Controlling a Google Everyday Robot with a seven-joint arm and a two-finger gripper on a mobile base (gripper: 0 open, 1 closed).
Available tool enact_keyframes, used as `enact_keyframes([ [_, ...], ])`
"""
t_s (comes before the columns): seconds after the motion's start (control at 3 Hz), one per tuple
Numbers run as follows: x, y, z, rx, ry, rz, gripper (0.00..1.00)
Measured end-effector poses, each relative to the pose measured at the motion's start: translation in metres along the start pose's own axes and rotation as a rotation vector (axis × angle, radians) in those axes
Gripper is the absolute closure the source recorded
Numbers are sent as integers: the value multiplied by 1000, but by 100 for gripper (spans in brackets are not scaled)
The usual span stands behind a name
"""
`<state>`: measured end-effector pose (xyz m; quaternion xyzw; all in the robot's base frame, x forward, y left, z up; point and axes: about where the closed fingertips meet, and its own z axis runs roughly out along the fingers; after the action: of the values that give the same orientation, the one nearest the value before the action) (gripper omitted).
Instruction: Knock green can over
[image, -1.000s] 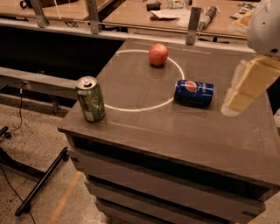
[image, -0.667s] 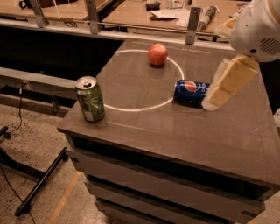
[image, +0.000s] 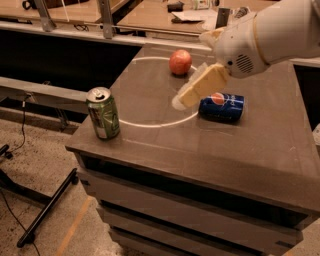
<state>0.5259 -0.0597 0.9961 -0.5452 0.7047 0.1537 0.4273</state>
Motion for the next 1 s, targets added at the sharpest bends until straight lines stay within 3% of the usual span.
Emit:
enact_keyframes([
  [0.33, -26, -11, 41, 10, -171, 49, 0],
  [0.67, -72, -2, 80, -18, -235, 50, 0],
  [1.0, -72, -2, 80, -18, -235, 50, 0],
])
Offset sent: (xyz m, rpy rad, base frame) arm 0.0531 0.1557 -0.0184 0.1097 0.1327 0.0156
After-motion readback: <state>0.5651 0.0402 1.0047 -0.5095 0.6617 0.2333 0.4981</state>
